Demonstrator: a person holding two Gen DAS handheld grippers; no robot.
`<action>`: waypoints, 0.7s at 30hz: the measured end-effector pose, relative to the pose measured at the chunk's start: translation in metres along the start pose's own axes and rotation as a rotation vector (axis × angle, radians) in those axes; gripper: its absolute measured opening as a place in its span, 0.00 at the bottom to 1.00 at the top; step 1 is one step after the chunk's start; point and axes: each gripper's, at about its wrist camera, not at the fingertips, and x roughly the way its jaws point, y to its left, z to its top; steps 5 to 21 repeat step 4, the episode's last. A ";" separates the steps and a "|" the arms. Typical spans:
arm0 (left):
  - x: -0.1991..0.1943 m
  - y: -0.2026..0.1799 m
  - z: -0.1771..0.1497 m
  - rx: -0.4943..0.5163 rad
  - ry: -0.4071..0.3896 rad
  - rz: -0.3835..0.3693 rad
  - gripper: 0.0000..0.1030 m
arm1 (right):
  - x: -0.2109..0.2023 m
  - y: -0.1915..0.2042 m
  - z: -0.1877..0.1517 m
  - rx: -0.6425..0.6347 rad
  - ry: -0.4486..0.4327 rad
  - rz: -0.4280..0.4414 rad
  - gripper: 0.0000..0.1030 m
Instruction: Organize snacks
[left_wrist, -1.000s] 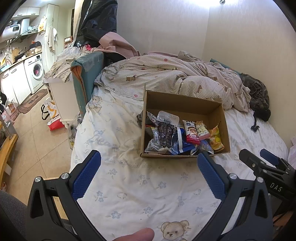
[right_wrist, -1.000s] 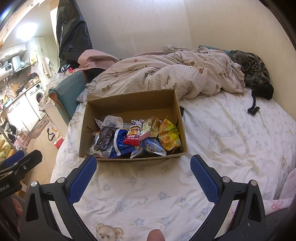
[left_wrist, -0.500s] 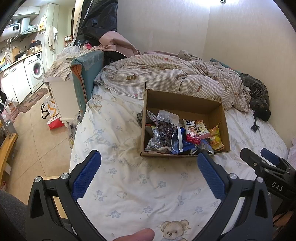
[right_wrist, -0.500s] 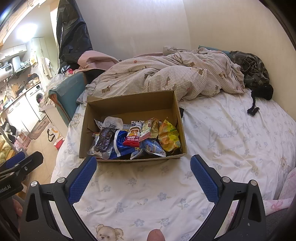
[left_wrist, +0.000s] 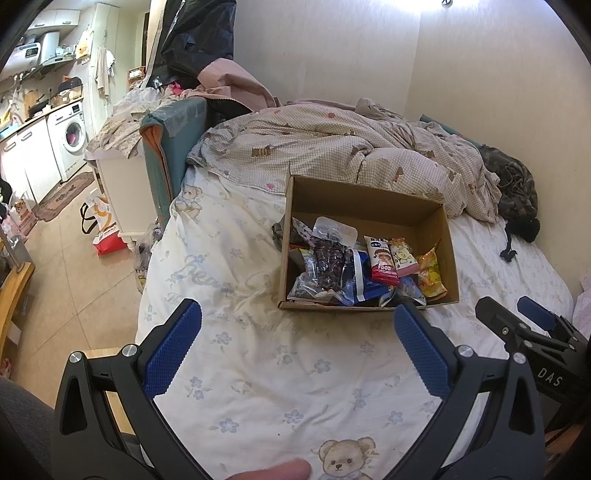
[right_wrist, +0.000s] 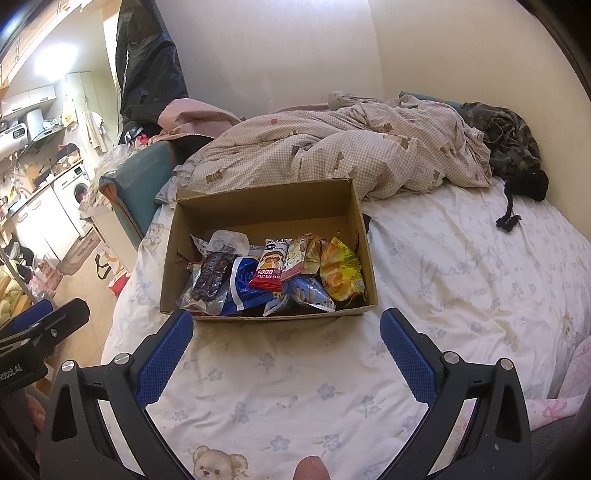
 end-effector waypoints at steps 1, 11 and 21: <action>0.000 -0.001 -0.001 -0.002 0.000 -0.002 1.00 | 0.000 0.000 0.000 0.000 0.000 0.000 1.00; 0.001 -0.001 -0.001 -0.005 0.003 0.004 1.00 | 0.000 0.000 0.000 -0.002 0.000 0.000 1.00; 0.001 -0.001 -0.001 -0.005 0.003 0.004 1.00 | 0.000 0.000 0.000 -0.002 0.000 0.000 1.00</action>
